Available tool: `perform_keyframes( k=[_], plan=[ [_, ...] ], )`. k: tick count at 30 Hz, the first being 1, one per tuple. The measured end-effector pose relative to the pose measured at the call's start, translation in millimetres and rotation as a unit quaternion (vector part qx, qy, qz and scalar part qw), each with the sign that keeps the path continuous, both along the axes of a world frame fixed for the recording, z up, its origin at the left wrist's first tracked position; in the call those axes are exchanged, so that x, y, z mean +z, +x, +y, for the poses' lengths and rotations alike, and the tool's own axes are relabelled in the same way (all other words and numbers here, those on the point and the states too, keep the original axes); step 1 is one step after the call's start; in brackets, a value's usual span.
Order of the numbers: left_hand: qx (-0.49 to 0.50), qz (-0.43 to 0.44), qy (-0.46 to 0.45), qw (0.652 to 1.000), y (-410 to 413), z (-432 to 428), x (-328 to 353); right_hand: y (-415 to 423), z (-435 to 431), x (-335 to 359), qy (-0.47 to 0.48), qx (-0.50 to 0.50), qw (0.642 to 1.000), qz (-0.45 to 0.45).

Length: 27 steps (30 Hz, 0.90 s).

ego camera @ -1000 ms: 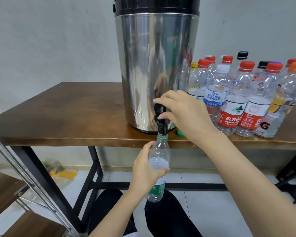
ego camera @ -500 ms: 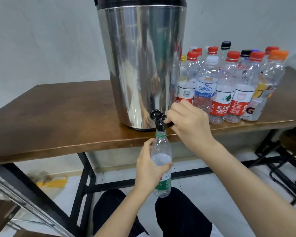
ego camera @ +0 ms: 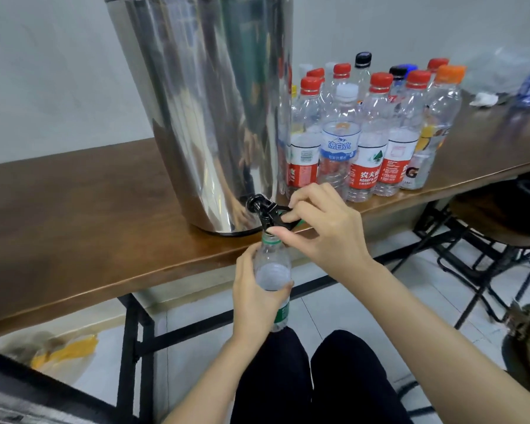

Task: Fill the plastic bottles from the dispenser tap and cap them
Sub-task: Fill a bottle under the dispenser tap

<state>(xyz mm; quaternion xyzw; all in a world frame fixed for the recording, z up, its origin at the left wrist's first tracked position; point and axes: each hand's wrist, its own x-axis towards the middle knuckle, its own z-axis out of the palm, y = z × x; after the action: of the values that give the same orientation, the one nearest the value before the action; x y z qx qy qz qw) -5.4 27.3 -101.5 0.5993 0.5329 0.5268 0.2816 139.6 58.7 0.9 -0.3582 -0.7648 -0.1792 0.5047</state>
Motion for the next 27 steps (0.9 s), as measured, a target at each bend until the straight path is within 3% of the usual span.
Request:
perform_keyframes(
  k=[4,14,27],
  plan=[
    [-0.002,-0.008,0.014,1.000,2.0,-0.6,-0.5,-5.1,-2.3,-8.3,0.005,0.000,0.998,0.057],
    [0.039,-0.009,0.065,0.997,14.5,-2.7,-1.1,-2.3,8.1,-16.7,0.034,0.064,0.994,0.076],
    [0.051,-0.018,0.035,0.998,21.3,-5.7,-3.6,14.7,16.9,-15.0,-0.106,0.151,0.978,0.101]
  ],
)
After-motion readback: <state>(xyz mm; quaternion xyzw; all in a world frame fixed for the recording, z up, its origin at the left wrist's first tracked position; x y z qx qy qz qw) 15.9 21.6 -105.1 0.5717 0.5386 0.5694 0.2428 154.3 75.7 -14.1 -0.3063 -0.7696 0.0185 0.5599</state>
